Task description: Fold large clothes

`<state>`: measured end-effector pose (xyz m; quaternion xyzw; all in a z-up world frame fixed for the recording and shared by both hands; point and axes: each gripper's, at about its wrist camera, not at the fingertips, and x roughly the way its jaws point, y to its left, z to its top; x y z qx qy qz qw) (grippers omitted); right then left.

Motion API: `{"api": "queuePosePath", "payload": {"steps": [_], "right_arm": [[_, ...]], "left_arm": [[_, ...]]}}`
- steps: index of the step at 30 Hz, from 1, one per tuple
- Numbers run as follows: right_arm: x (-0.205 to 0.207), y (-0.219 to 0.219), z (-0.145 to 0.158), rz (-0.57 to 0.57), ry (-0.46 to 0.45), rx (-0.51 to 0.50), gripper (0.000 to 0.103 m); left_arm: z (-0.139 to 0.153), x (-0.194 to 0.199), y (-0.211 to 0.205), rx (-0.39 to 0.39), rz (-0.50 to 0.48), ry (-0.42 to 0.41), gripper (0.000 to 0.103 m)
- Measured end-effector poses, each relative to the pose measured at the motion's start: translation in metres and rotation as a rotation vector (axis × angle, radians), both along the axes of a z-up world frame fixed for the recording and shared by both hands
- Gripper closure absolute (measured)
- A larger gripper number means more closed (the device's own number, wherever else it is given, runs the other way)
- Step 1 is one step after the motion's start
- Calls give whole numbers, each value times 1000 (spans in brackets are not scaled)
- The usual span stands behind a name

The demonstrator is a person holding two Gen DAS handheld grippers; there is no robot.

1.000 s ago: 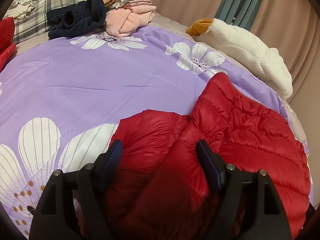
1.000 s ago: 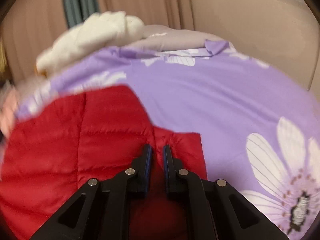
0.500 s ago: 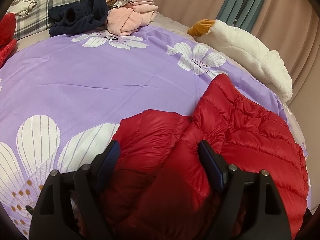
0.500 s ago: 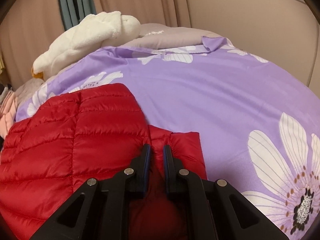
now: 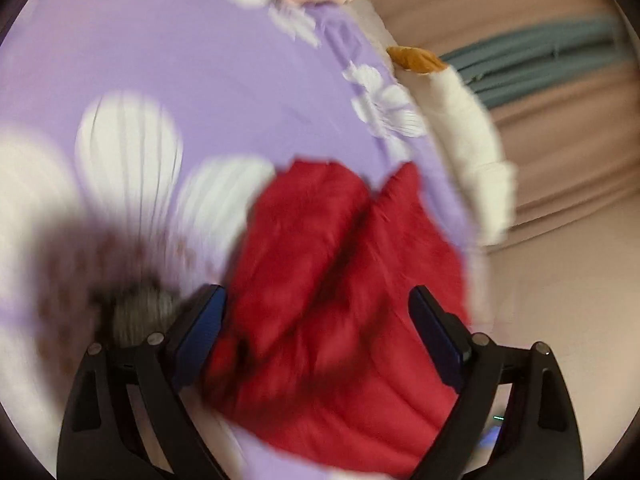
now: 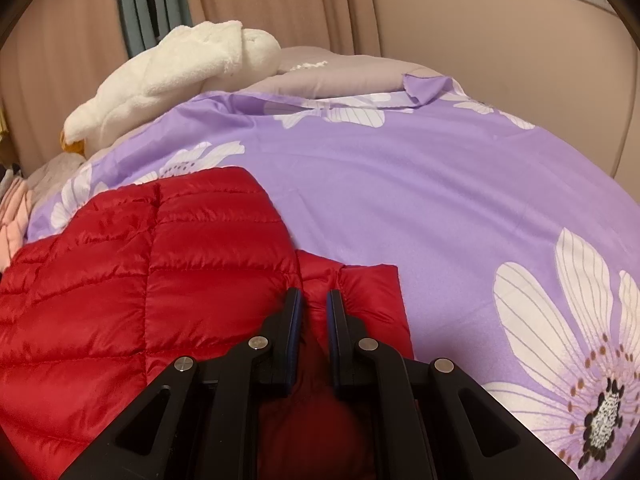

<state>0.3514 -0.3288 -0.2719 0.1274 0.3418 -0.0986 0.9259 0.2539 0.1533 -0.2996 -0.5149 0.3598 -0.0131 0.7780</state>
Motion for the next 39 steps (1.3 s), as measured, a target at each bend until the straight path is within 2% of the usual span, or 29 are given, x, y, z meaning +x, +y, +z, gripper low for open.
{"api": "queuePosePath", "payload": {"steps": [1,4,7,9,11,12,16,18,19,20,24,26,27,29,30,31,34,36,39], "right_arm": [[0,-1,0,0,-1,5,95],[-2,-4,0,0,-10,25,95],[-2,-4,0,0,-11,32,95],[-2,-5,0,-1,-11,30,95],[-2,-5,0,0,-10,34,95],[-2,-5,-1,0,-9,38,95],[-2,-8,-3,0,-12,66,95],[-2,-11,-4,-6,-11,84,95],[-3,-11,-4,-9,-12,93,95],[-3,-13,-5,-11,-13,106,95],[-2,-13,-6,-10,-13,115,95],[-2,-13,-6,-10,-11,108,95],[-2,-13,-5,-10,-11,106,95],[-2,-12,-5,-9,-10,107,95],[-2,-12,-5,-4,-10,109,95],[-3,-11,-3,2,-8,108,95],[-12,4,5,55,26,37,95],[-24,17,15,115,28,2,95],[-53,28,39,194,-50,93,95]], "left_arm": [[-3,-9,1,-57,-28,-3,8],[-17,-26,-8,-150,-98,-5,7],[-11,-26,-19,-133,-95,-58,7],[-16,-15,-24,-244,-104,-88,6],[-26,4,-33,-391,-124,-101,5],[-30,14,-37,-420,-120,-88,6],[-26,43,-44,-394,-120,-77,10],[-23,55,-54,-302,-146,-64,28],[-22,61,-60,-194,-152,-23,33],[-24,62,-62,-133,-152,-11,40],[-9,56,-78,61,-97,-13,50],[11,53,-96,287,-74,-24,56],[29,47,-113,458,-77,-48,63],[49,41,-134,659,-86,-92,70],[58,36,-140,711,-91,-115,72],[65,26,-142,737,-96,-147,73],[78,8,-123,662,-83,-187,74],[84,-3,-114,656,-61,-194,75],[91,-26,-109,730,-13,-196,75]]}}
